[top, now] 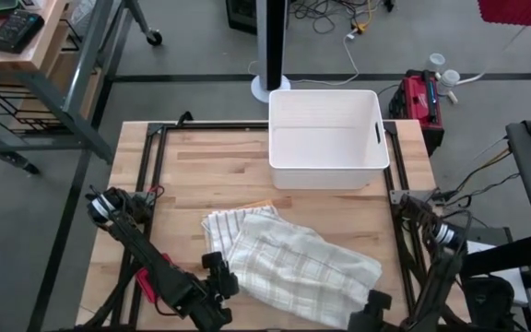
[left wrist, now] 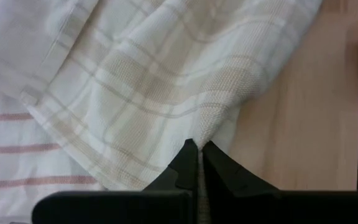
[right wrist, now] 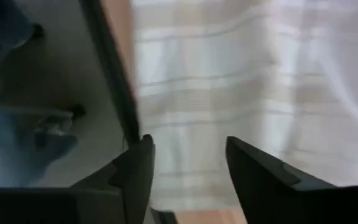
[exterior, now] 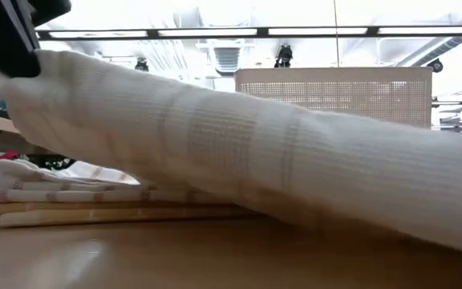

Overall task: Fold towel
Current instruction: Fold the light gray patterned towel

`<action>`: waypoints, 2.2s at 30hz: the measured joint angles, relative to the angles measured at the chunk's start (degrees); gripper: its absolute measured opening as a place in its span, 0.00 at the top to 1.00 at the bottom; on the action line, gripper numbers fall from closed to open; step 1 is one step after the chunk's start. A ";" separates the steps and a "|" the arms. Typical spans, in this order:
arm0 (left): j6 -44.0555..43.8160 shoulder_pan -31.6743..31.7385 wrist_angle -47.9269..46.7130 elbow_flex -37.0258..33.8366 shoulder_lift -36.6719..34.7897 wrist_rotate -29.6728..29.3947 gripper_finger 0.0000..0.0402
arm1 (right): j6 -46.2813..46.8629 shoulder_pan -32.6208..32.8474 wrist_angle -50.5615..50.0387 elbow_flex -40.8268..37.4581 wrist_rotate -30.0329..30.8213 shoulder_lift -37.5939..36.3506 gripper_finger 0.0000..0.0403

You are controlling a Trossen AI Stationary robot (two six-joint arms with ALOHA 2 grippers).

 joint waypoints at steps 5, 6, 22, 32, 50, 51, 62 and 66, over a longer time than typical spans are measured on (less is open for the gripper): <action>-0.48 0.00 0.07 -0.28 0.00 0.00 1.00 | -2.72 -0.48 3.11 -0.24 -6.97 5.28 0.46; -0.48 0.00 0.14 -0.28 0.00 -0.01 1.00 | -2.76 -0.48 3.48 -0.24 -8.27 6.06 0.45; -0.24 -0.79 2.02 -0.30 0.00 -0.04 1.00 | -6.46 -3.05 6.14 -0.05 -16.96 11.88 0.81; -3.69 -2.66 -13.48 8.84 0.00 -2.17 1.00 | -4.11 -2.00 -10.68 9.92 -15.86 9.02 0.99; -1.31 -3.76 -41.44 39.86 0.04 -3.91 1.00 | -1.89 -1.42 -14.65 21.23 -2.44 -2.08 1.00; -0.62 -3.76 -41.40 41.11 0.04 -3.94 1.00 | -1.82 -1.42 -14.64 21.16 -1.76 -3.03 1.00; 4.55 -4.02 -41.42 47.15 -0.57 -5.05 1.00 | -6.08 0.43 -14.68 21.13 13.70 -16.39 1.00; 3.83 -4.32 -41.42 47.06 -1.64 -6.01 1.00 | -7.87 0.64 -14.69 21.13 15.39 -19.94 1.00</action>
